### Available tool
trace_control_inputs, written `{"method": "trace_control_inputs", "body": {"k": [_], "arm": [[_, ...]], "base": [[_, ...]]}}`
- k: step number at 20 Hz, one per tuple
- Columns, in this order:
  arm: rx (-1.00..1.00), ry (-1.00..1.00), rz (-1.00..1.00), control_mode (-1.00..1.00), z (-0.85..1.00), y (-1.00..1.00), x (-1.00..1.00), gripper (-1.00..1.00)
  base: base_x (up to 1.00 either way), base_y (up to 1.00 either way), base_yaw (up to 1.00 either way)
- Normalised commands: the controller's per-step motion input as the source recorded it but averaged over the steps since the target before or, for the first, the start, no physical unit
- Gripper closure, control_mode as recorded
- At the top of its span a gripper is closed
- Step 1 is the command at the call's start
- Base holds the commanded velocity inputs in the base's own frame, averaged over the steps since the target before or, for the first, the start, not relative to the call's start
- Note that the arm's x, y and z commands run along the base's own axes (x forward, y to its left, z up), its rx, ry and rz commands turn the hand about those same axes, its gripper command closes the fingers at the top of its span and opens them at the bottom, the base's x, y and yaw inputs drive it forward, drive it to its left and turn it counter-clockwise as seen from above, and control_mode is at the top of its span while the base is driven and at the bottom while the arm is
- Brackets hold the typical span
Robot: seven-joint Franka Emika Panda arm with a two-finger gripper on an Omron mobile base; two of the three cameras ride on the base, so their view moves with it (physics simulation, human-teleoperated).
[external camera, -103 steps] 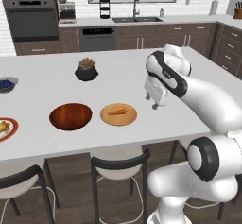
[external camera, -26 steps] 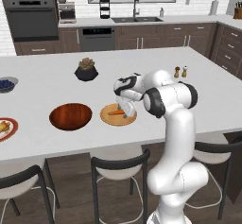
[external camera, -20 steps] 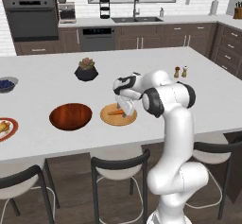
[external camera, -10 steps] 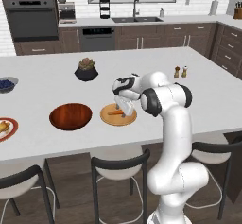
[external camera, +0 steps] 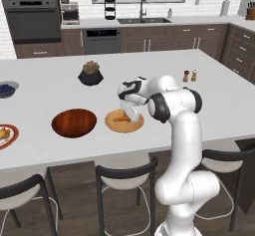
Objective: Pick the chicken drumstick and carrot from their plates and place them in the bowl. Then put the bowl in the fridge.
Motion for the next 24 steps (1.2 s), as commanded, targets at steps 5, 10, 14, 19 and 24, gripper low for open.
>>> {"method": "trace_control_inputs", "body": {"k": [5,10,14,19,24], "arm": [[0.00,-0.05,0.00,-1.00,0.11,0.05,-0.36,1.00],[0.00,-0.03,0.00,-1.00,0.22,0.00,-0.62,1.00],[0.00,-0.06,0.00,-1.00,0.48,0.00,-0.97,1.00],[0.00,0.00,0.00,-1.00,0.74,0.14,-0.33,1.00],[0.00,0.00,0.00,-1.00,0.62,0.44,-0.19,1.00]], "base": [[0.00,0.00,0.00],[0.00,0.00,0.00],[0.00,0.00,0.00],[0.00,0.00,0.00],[0.00,0.00,0.00]]}}
